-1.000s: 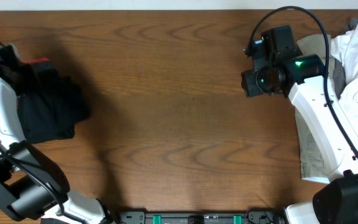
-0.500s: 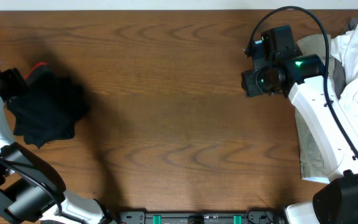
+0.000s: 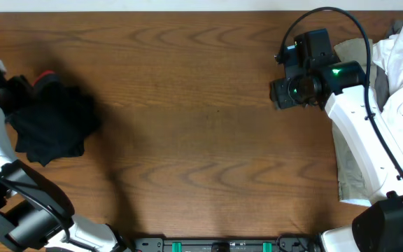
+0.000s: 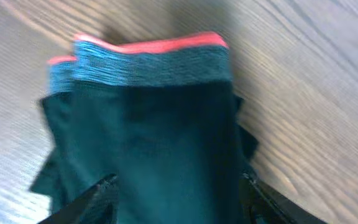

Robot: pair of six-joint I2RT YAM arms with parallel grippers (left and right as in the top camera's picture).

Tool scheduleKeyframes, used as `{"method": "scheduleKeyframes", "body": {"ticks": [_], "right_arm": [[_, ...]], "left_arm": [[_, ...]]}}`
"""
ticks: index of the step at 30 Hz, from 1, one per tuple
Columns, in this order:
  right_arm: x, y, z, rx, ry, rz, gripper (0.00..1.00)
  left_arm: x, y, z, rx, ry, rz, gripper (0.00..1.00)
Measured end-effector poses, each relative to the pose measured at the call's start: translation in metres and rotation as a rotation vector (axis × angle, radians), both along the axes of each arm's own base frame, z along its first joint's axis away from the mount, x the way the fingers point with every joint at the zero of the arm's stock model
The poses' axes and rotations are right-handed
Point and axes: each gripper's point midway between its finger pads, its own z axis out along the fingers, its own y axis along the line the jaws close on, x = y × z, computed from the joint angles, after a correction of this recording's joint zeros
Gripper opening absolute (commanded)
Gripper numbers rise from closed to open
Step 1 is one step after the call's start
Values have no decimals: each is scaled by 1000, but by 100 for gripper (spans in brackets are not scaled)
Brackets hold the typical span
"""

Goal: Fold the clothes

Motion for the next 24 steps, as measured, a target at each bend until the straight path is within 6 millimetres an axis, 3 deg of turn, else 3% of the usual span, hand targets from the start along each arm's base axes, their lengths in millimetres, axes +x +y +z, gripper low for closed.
{"method": "scheduleKeyframes", "body": {"ticks": [3,7,11,16,19,24], "right_arm": [[-1,2,0,9,3,7,99],[-1,3,0,16,4,10,99],[1,3,1,26,-2,-3,99],[15,-15,5,61,-32,-111,99],[20,-25,7,70,-44,-156,99],[24,-28,9,73,-61,-173,99]], "left_arm": [[14,-32,-1,-19,4,-82,73],[34,-96,-3,-32,20,-236,87],[41,-169,-8,-37,63,-404,98],[39,-252,-12,-14,100,-594,98],[26,-289,-16,-6,139,-684,98],[16,-321,-18,14,163,-761,98]]}}
